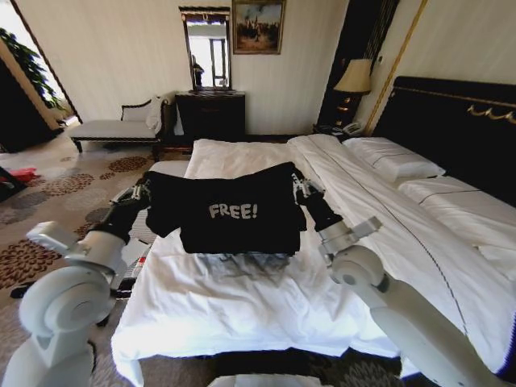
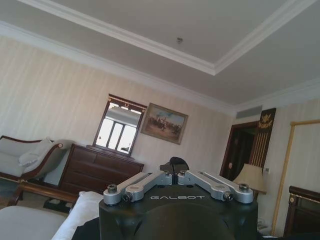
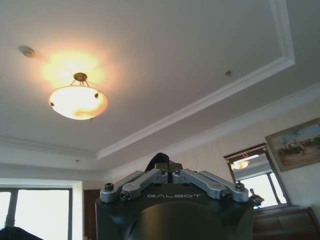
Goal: Fold the clothes on the bed.
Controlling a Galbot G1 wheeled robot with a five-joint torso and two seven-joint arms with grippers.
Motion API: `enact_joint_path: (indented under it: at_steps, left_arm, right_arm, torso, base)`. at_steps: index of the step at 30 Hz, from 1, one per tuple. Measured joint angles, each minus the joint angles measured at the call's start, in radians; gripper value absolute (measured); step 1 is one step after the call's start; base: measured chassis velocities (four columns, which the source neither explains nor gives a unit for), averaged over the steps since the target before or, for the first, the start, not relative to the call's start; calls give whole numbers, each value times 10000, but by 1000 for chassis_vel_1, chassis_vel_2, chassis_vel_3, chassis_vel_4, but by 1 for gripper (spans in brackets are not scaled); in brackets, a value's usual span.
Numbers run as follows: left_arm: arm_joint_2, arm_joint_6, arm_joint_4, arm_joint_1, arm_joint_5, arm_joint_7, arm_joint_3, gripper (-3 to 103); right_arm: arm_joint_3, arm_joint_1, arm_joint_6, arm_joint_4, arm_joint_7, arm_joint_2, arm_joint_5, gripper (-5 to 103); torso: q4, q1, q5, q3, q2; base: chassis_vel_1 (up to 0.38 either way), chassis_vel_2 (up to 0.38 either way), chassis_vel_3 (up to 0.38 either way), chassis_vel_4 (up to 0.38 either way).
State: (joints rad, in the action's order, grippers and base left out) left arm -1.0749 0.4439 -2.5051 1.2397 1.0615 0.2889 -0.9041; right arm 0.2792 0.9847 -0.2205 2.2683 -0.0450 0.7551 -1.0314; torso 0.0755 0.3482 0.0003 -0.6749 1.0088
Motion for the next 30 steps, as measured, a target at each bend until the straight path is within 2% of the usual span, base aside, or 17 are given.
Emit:
enact_joint_path:
  at_steps: [3, 7, 8, 12, 13, 17, 23, 27, 30]
  left_arm:
    - [80, -49, -18, 226, 325, -63, -395, 0]
    - [378, -139, -17, 773, 1688, -97, -1908, 0]
    - [378, -139, -17, 773, 1688, -97, -1908, 0]
    - [707, -286, 2, 1158, 2788, -57, -3294, 0]
    - [707, -286, 2, 1158, 2788, -57, -3294, 0]
    - [1041, -450, 14, 1370, 3767, -28, -4487, 0]
    - [1300, -419, 25, 1402, 4336, 105, -4881, 0]
    - [1649, 8, 32, 1373, 4603, 427, -4928, 0]
    - [2247, 678, 37, 1359, 4440, 730, -4943, 0]
  right_arm:
    - [450, 255, -76, 265, 243, -213, -261, 0]
    - [1627, 722, -97, 1266, 452, -921, -1099, 0]
    - [1627, 722, -97, 1266, 452, -921, -1099, 0]
    - [2548, 784, 65, 2309, 232, -1661, -2235, 0]
    - [2548, 784, 65, 2309, 232, -1661, -2235, 0]
    - [3070, 886, 123, 2426, 2, -2185, -2495, 0]
    - [3024, 925, 234, 2399, -71, -2214, -2392, 0]
    - [2920, 896, 277, 2377, -76, -2179, -2284, 0]
    - [2823, 885, 284, 2359, -77, -2046, -2154, 0]
  torso:
    - [0, 0, -1, 0, 0]
    - [-4, 0, -4, -1, 0]
    - [-4, 0, -4, -1, 0]
    - [-2, 0, -5, 0, 1]
    - [-2, 0, -5, 0, 1]
    - [-3, 0, -6, -1, 0]
    - [-3, 0, -2, -2, 0]
    - [-2, 0, -5, -1, 0]
    - [-3, 1, -5, -2, 0]
  base:
    - [0, 0, 0, 0]
    - [0, 0, 0, 0]
    - [0, 0, 0, 0]
    - [0, 0, 0, 0]
    - [0, 0, 0, 0]
    - [0, 0, 0, 0]
    - [0, 0, 0, 0]
    - [0, 0, 0, 0]
    - [0, 0, 0, 0]
